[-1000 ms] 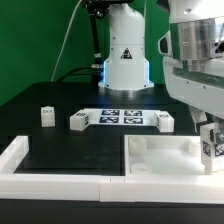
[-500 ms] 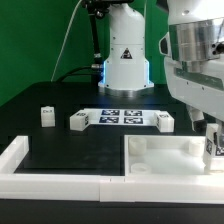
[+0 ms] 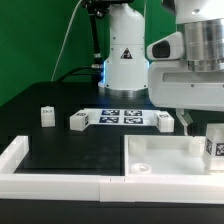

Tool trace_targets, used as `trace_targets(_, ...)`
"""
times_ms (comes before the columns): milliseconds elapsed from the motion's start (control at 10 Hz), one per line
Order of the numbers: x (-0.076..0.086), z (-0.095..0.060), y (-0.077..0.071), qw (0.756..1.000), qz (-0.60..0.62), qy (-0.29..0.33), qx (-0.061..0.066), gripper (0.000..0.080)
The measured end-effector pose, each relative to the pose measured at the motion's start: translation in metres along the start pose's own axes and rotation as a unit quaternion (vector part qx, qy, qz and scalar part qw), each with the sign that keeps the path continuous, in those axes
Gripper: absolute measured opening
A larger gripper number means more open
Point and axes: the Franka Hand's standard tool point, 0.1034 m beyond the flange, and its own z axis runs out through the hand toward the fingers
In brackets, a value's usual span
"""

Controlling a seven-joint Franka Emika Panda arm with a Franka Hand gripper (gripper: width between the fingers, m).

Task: Assemble one leg

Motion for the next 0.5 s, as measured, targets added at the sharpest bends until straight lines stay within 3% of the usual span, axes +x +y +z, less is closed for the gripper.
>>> trace_targets(100,0.0018,0.0010,-0.0001,0.998,-0.062,-0.003,-0.003,0.0649)
trace_targets(300,0.0027,0.0001,-0.0018,0.978,-0.205,-0.003,-0.031,0.0649)
trace_targets(500,0.0044,-0.0002,0.0008,0.955,-0.295,-0.006,-0.031,0.0649)
